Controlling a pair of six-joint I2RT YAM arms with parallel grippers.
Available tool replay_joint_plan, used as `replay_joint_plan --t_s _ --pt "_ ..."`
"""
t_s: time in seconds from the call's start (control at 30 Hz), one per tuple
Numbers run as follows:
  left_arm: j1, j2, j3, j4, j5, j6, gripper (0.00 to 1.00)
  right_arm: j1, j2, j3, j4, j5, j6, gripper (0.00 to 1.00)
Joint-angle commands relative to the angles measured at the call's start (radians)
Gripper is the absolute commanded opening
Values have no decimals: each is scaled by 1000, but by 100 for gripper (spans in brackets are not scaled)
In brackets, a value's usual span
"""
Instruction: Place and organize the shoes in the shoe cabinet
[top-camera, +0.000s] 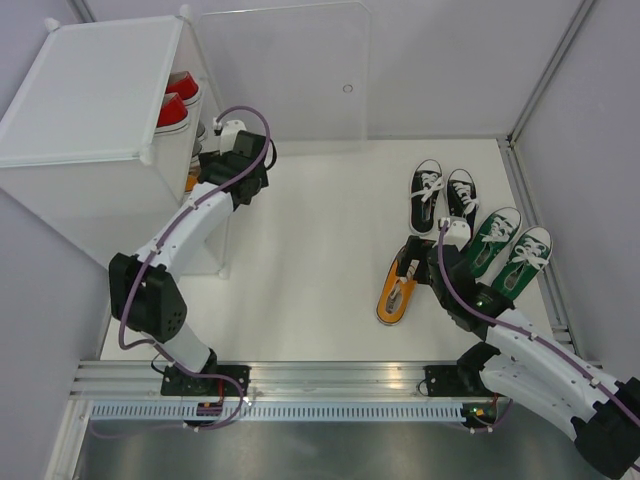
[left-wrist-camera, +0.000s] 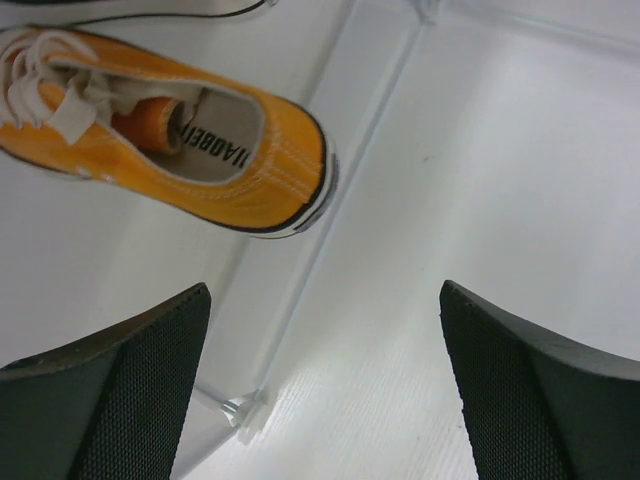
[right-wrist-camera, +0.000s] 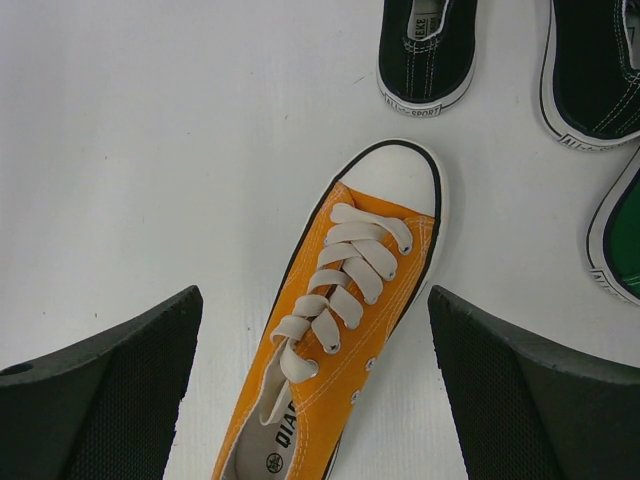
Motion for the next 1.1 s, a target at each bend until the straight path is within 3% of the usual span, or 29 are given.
replay_joint_plan --t_s 0.0,0.13,0.53,0.67,0.77,1.07 --pt "6 -23 -51 67 -182 -200 97 1 -22 -4 38 -11 0 97" --pt "15 -11 -76 99 -259 -263 91 -1 -23 -4 40 -19 -1 97" --pt "70 122 -2 130 -298 -300 79 18 -35 -9 49 -14 -3 97" --pt "98 133 10 128 -330 -296 63 27 -29 -10 54 -14 -3 97" --pt "125 132 15 128 -333 -283 56 33 -23 -10 58 -11 -3 97" --pt "208 156 38 185 -283 -165 53 41 -14 -16 71 -13 -1 97"
